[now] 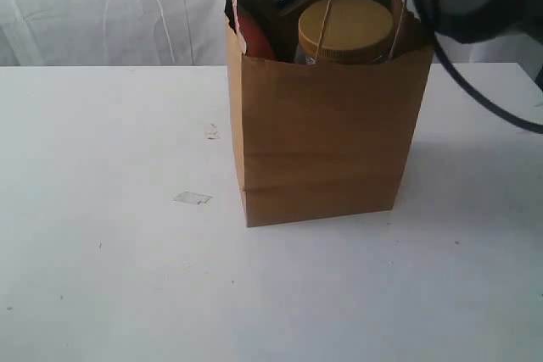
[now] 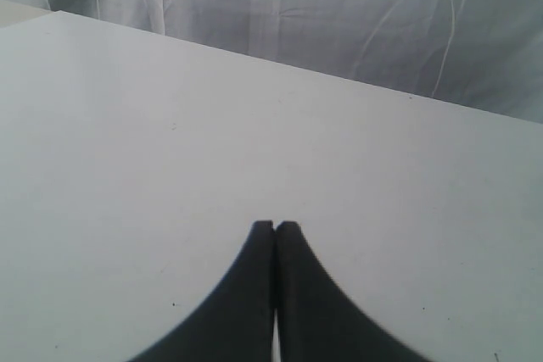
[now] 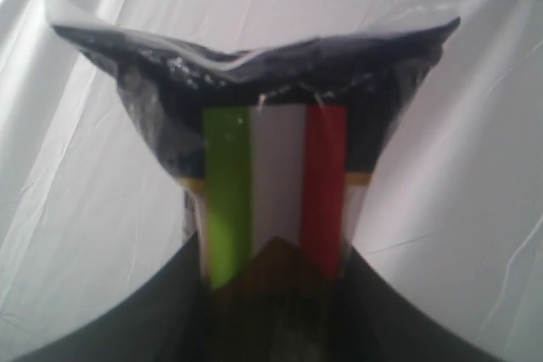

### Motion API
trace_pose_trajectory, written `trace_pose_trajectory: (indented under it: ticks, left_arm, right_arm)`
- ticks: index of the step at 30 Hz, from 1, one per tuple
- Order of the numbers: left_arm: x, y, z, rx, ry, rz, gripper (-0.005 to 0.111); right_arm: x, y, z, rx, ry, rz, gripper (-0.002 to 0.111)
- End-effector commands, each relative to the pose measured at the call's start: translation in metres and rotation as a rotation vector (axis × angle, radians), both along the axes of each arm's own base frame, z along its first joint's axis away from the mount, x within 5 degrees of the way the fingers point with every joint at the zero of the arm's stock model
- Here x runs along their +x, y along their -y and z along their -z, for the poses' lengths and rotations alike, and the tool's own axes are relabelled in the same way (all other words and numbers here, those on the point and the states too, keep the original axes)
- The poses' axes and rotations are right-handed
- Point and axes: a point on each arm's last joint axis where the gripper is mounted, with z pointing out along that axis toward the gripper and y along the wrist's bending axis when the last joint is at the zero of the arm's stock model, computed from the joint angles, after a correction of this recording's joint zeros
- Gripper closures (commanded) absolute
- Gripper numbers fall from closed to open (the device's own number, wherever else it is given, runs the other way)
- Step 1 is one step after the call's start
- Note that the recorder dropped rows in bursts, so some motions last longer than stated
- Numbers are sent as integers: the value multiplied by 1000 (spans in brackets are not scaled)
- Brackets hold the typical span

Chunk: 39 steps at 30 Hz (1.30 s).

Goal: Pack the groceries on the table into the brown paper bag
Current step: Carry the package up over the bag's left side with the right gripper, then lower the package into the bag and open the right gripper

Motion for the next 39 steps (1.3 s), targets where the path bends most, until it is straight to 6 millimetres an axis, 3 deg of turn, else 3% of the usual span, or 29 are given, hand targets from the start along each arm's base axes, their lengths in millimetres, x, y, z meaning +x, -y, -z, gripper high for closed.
trace_pose_trajectory:
  ticks: [1,10,24,39]
  left_arm:
    - [0,0,0,12,5,10,107]
    - [0,0,0,12,5,10,107]
    - [0,0,0,12,5,10,107]
    - [0,0,0,12,5,10,107]
  right_arm:
    - [5,10,-13,50,111,64,108]
    - [14,8,-4,45,87,75,108]
    - [31,20,8,191,-45,107,108]
    - [46,6,36,107,-166,87,108]
